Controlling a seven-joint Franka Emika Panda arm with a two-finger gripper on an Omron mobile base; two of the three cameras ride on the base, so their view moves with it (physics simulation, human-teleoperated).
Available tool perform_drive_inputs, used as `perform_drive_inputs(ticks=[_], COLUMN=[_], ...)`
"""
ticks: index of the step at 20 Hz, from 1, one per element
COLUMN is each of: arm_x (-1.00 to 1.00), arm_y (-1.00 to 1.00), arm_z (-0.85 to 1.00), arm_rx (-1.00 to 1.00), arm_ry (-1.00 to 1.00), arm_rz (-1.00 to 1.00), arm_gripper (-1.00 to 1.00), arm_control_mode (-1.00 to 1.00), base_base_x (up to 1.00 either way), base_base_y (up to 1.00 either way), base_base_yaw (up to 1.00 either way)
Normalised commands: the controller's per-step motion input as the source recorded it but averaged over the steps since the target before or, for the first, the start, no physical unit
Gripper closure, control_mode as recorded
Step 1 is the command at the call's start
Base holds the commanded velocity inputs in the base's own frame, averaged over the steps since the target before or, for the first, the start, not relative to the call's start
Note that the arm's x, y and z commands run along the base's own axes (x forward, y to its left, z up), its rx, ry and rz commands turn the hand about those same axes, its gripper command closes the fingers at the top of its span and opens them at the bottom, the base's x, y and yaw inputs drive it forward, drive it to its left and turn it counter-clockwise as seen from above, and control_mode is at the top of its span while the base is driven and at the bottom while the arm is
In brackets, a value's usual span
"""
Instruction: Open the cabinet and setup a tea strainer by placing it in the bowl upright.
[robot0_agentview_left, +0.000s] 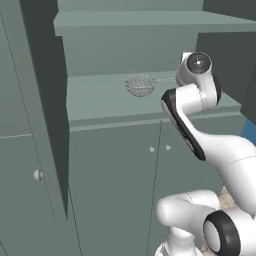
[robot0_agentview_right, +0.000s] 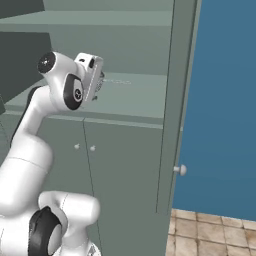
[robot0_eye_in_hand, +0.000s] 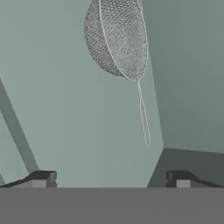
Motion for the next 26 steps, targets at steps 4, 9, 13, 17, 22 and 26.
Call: perform_drive_inputs(ticks=[4, 9, 13, 17, 22, 26], arm_x=[0.39, 0.32, 0.32, 0.22, 0.22, 0.18], arm_y=[-0.10, -0.21, -0.25, -0.08, 0.00, 0.08], arm_z=[0.05, -0.01, -0.02, -0.16, -0.08, 0.00], arm_rx=[0.01, 0.01, 0.00, 0.00, 0.00, 0.00], arm_ry=[0.07, 0.01, 0.04, 0.00, 0.04, 0.01], arm_rz=[0.00, 0.00, 0.00, 0.00, 0.00, 0.00], arm_gripper=[-1.00, -1.00, -1.00, -1.00, -1.00, -1.00], arm_control_mode=[-1.00, -1.00, -1.00, -1.00, -1.00, -1.00], base_base_x=[0.00, 0.00, 0.00, 0.00, 0.00, 0.00], base_base_y=[0.00, 0.00, 0.00, 0.00, 0.00, 0.00], base_base_yaw=[0.00, 0.00, 0.00, 0.00, 0.00, 0.00])
